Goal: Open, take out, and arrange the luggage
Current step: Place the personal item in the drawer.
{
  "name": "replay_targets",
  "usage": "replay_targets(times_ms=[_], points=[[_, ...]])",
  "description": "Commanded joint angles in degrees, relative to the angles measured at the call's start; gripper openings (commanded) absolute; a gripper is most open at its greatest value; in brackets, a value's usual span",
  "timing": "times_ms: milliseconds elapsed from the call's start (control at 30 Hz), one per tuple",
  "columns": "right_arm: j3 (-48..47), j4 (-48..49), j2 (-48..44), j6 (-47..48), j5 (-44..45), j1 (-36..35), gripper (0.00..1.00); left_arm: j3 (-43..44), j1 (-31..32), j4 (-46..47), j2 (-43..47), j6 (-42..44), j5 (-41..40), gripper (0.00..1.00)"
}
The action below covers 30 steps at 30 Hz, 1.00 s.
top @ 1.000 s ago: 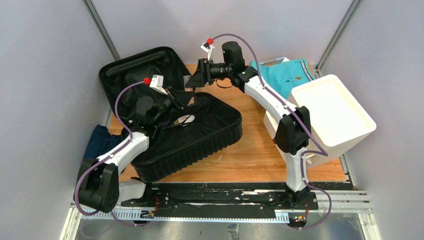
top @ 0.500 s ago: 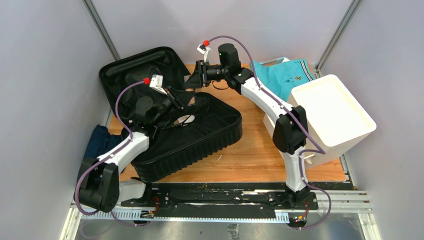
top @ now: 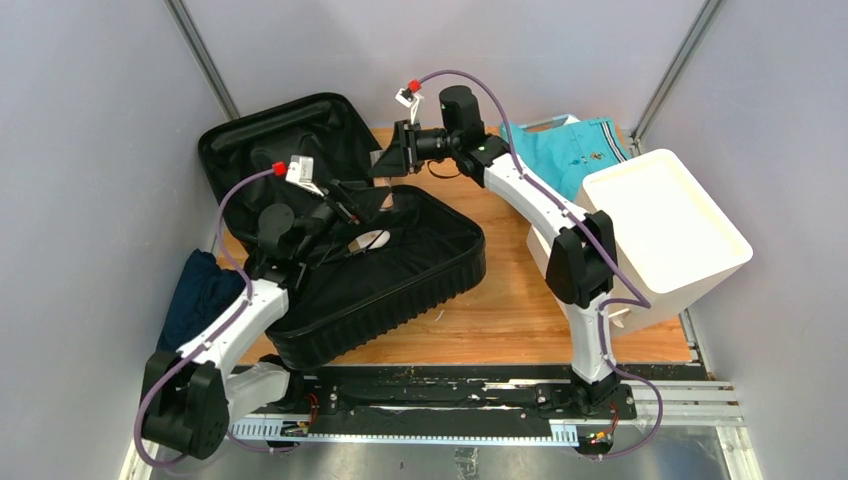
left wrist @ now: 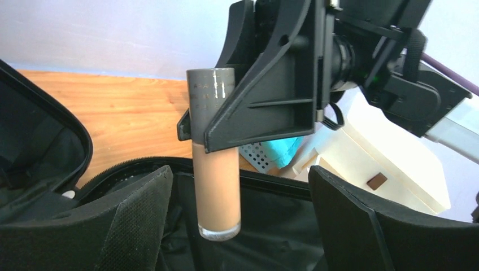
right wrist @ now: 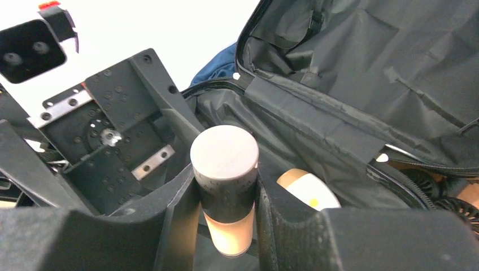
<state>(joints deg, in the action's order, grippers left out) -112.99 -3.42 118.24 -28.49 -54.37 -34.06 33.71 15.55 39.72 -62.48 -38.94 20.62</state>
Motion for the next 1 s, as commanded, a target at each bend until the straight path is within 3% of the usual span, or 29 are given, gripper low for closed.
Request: replay_targets(times_ms=[0,200,300,400,500,800,967], points=[[-2.0,0.0,-4.1,6.1,-4.2,2.3,0.0,-0.7,-0.6,-4.3,4.6,6.3,0.7,0.91],[0.9,-7.7,-10.4,20.5,-12.1,7.4,0.0,-1.0,-0.9,-10.3,9.2,13.3,-0.5,1.0],[2.7,-18.3,-14.9,33.8,-14.6,10.5,0.0,-0.5,-1.4,-13.5,9.4,14.1,-1.5,1.0],[4.3,-34.3,-20.3,54.5,-8.1,12.7,0.0,2.2,-2.0,-18.8,8.2,14.8,-2.1,1.0],[9.8,-44.2,-26.7,67.6,4.1,13.7,0.0,5.0,-2.2,-23.6,7.3,16.0,-2.3,1.0],[26.9,-45.9,-41.5,67.8,19.6,25.8,0.0,10.0,-2.8,-30.8,4.9,18.8,-3.4,1.0],[34.7,-47.0,-46.9,69.7,28.7,27.5,0.0,11.0,-3.1,-31.8,4.0,19.3,-3.4,1.0]])
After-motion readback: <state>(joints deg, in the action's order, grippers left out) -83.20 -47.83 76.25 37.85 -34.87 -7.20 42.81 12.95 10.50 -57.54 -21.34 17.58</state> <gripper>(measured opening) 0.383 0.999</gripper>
